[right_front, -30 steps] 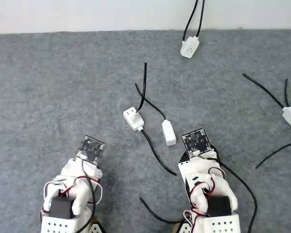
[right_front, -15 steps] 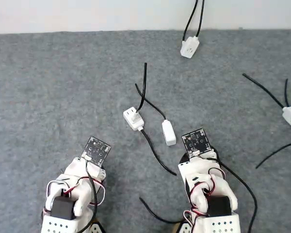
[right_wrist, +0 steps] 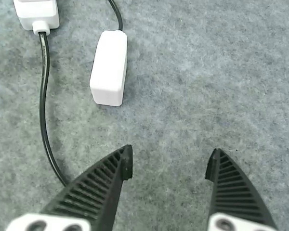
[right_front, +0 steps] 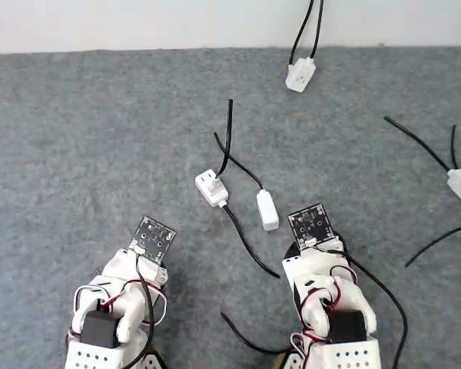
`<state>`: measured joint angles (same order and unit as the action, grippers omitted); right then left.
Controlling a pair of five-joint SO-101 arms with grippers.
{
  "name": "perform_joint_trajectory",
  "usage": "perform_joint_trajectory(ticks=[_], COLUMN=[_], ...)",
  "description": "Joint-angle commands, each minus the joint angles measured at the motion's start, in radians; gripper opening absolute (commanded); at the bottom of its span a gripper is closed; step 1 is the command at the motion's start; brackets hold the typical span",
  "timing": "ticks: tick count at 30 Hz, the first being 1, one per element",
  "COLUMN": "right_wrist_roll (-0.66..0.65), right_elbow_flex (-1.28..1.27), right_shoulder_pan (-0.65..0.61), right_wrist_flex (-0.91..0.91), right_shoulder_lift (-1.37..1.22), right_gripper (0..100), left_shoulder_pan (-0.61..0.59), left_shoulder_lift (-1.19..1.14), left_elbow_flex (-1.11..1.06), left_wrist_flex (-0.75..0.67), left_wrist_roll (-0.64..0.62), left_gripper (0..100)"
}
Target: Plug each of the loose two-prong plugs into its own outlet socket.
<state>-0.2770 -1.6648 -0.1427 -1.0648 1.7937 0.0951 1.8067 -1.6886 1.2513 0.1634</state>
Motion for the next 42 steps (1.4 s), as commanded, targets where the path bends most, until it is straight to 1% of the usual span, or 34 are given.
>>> perform_joint_trajectory(ticks=[1,4,6,7,9,12,14,16,18,21,25,28,31,33,35,38,39,42], right_wrist_roll=[-0.011,-0.006,-0.009,-0.012,-0.012,-0.012,-0.012,-0.008,-0.008,-0.006,-0.006,-0.008,-0.006,-0.005,-0.003,0.012,0.018,0.031], right_elbow_flex=[-0.020,-0.020,-0.020,-0.018,-0.006,0.098,0.212,0.341,0.462,0.618,0.772,0.887,1.030,1.135,1.241,1.369,1.401,1.470], right_shoulder_pan=[0.008,0.004,0.007,0.012,0.024,0.070,0.105,0.127,0.130,0.128,0.128,0.133,0.134,0.134,0.134,0.134,0.134,0.134], right_wrist_flex=[-0.005,-0.005,-0.005,-0.005,-0.004,-0.030,-0.065,-0.107,-0.153,-0.200,-0.239,-0.271,-0.294,-0.328,-0.375,-0.452,-0.475,-0.536], right_shoulder_lift=[-0.008,-0.007,-0.004,-0.001,0.001,-0.001,-0.007,-0.010,-0.010,-0.012,-0.097,-0.274,-0.460,-0.567,-0.656,-0.762,-0.794,-0.875], right_gripper=[25.2,25.2,25.3,25.5,25.5,25.5,25.5,25.5,25.5,25.5,25.5,25.5,25.5,25.5,25.5,25.5,25.5,25.5], left_shoulder_pan=[-0.003,-0.008,-0.052,-0.097,-0.245,-0.483,-0.588,-0.617,-0.626,-0.640,-0.718,-0.709,-0.643,-0.582,-0.506,-0.437,-0.423,-0.390], left_shoulder_lift=[0.012,0.012,0.012,0.012,0.012,0.014,0.014,0.014,0.014,0.014,0.014,0.014,0.011,0.003,-0.038,-0.198,-0.276,-0.559], left_elbow_flex=[0.005,0.005,0.005,0.005,0.010,0.082,0.136,0.200,0.285,0.441,0.667,0.792,0.863,0.892,0.921,0.960,0.967,0.997], left_wrist_flex=[-0.017,0.003,-0.009,-0.026,-0.089,-0.269,-0.341,-0.347,-0.304,-0.242,-0.201,-0.184,-0.178,-0.178,-0.166,-0.115,-0.101,-0.060], left_wrist_roll=[0.009,0.009,0.009,0.009,0.011,0.005,0.002,0.002,-0.015,-0.121,-0.210,-0.224,-0.210,-0.115,-0.011,0.071,0.086,0.153], left_gripper=[2,2,2,2,2,2,2,2,2,2,2,2,2,4,11,24,26,27])
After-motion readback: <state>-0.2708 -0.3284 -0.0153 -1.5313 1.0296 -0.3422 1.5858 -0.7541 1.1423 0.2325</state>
